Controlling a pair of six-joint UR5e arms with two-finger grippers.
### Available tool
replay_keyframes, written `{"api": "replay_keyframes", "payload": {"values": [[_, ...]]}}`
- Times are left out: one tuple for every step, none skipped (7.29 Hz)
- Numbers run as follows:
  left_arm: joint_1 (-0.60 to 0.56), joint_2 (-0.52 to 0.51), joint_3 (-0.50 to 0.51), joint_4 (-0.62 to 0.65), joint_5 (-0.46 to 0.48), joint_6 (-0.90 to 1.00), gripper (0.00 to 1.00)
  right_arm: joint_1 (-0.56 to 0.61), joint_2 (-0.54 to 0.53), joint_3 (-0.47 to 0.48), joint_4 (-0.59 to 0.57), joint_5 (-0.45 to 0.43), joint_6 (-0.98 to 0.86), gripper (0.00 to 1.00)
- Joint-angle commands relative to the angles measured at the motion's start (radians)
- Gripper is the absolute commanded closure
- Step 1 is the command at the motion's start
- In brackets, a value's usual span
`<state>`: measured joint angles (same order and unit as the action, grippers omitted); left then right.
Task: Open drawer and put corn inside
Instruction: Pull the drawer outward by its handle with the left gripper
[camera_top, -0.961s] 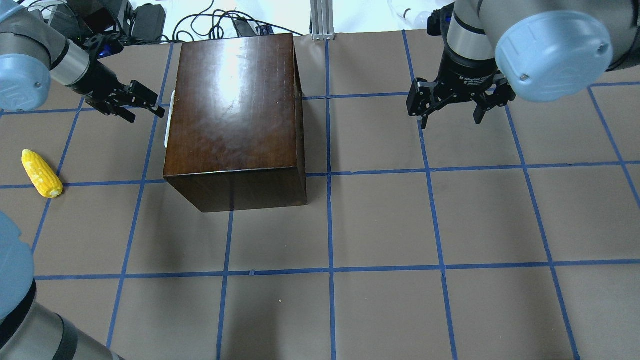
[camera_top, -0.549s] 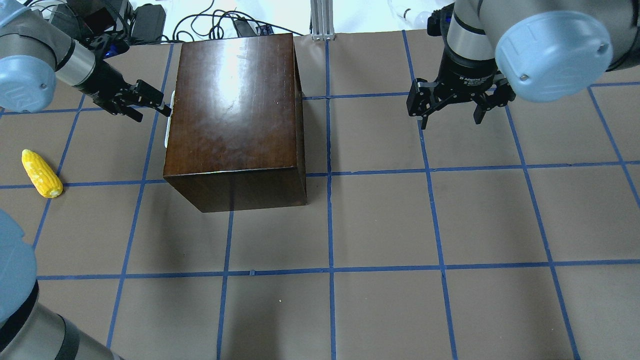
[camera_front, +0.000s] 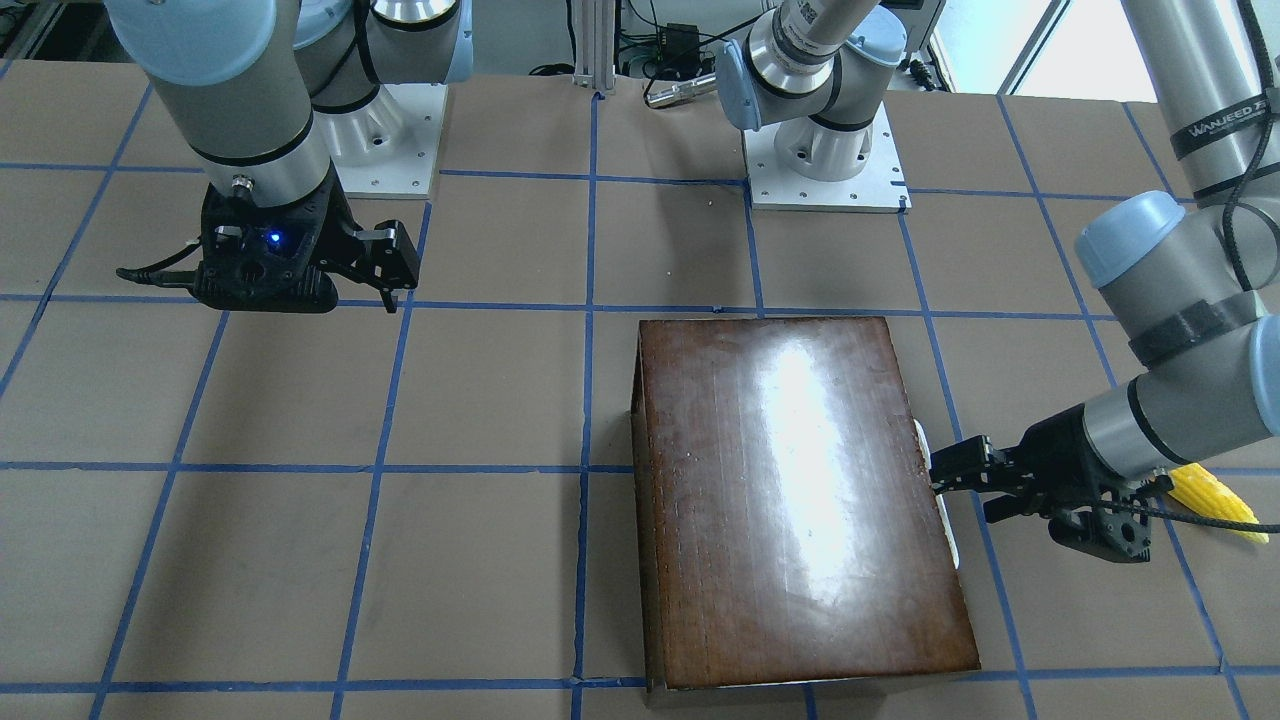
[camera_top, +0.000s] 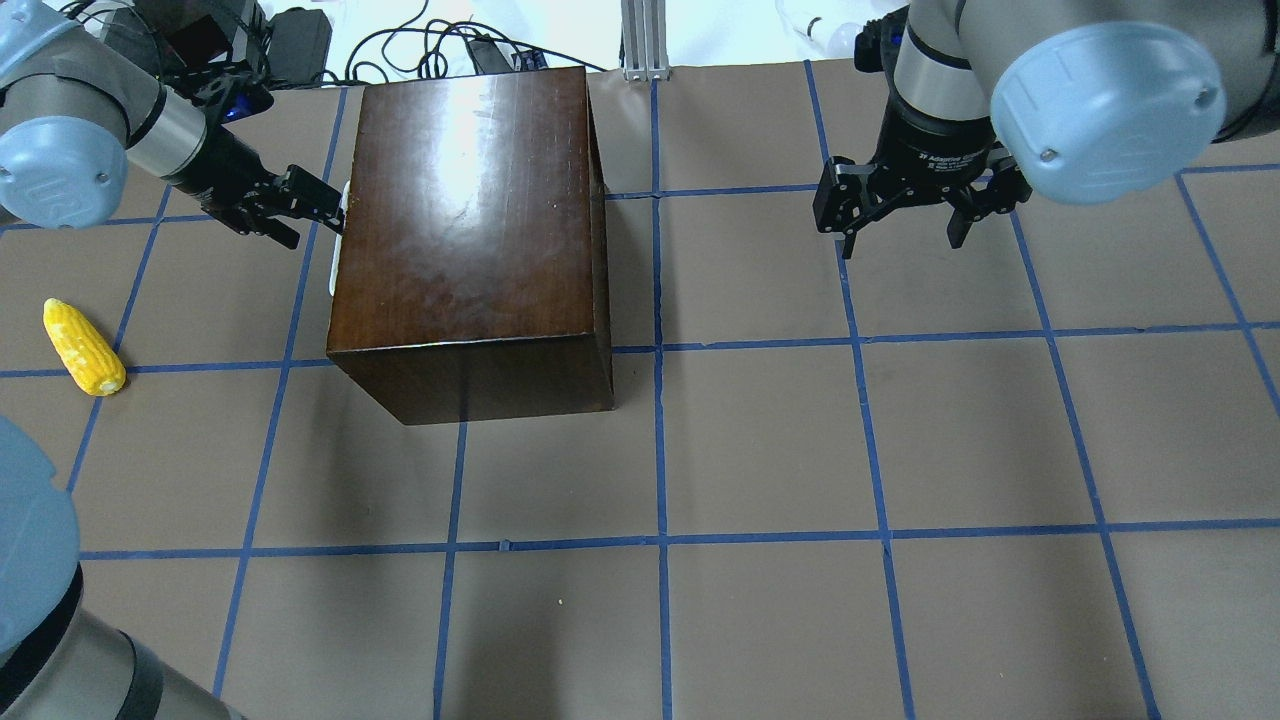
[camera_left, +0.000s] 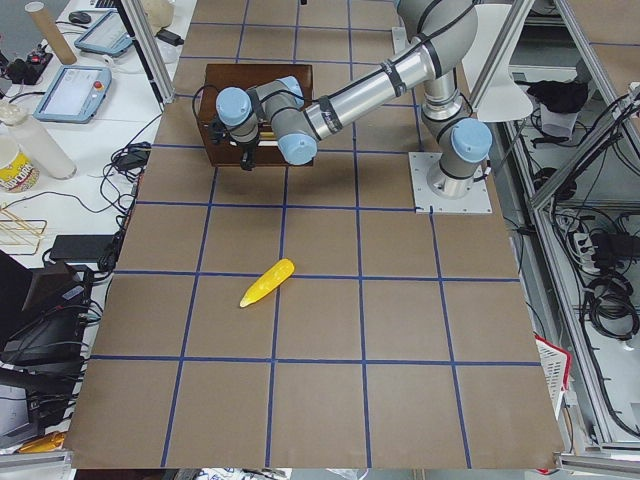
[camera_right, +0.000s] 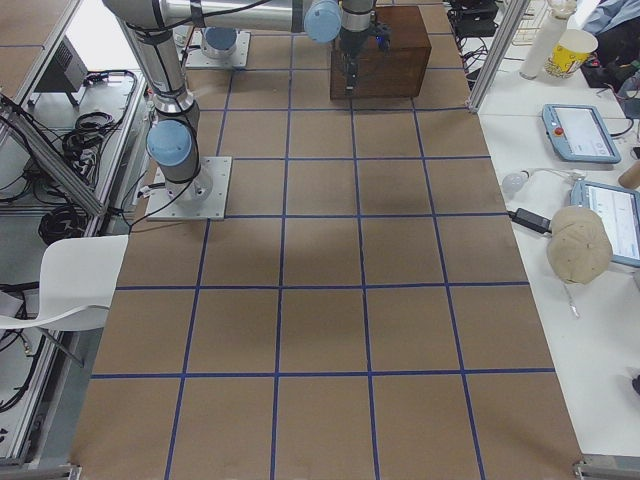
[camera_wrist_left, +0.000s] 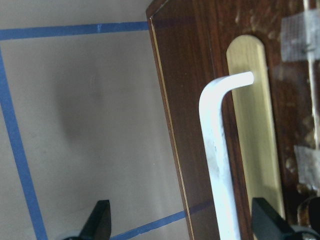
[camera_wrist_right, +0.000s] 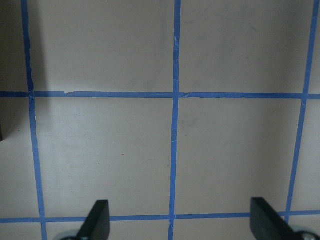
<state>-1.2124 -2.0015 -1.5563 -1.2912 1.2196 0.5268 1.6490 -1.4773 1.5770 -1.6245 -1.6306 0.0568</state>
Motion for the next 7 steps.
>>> {"api": "replay_keyframes", "payload": {"values": [[0.001,-0.017,0.001,0.001,0.003,0.001,0.0,0.0,0.0,0.0,0.0,0.0,0.0,0.0],[0.001,-0.022,0.001,0.001,0.003,0.001,0.0,0.0,-0.001,0.0,0.0,0.0,0.0,0.0],[0.002,-0.025,0.001,0.001,0.006,0.001,0.0,0.0,0.0,0.0,0.0,0.0,0.0,0.0],[0.002,-0.026,0.005,0.001,0.008,0.002,0.0,0.0,0.0,0.0,0.0,0.0,0.0,0.0],[0.005,-0.026,0.012,0.001,0.008,0.007,0.0,0.0,0.0,0.0,0.0,0.0,0.0,0.0],[0.01,-0.028,0.015,0.001,0.008,0.015,0.0,0.0,0.0,0.0,0.0,0.0,0.0,0.0],[0.013,-0.028,0.016,0.0,0.012,0.042,0.0,0.0,0.0,0.0,0.0,0.0,0.0,0.0]]}}
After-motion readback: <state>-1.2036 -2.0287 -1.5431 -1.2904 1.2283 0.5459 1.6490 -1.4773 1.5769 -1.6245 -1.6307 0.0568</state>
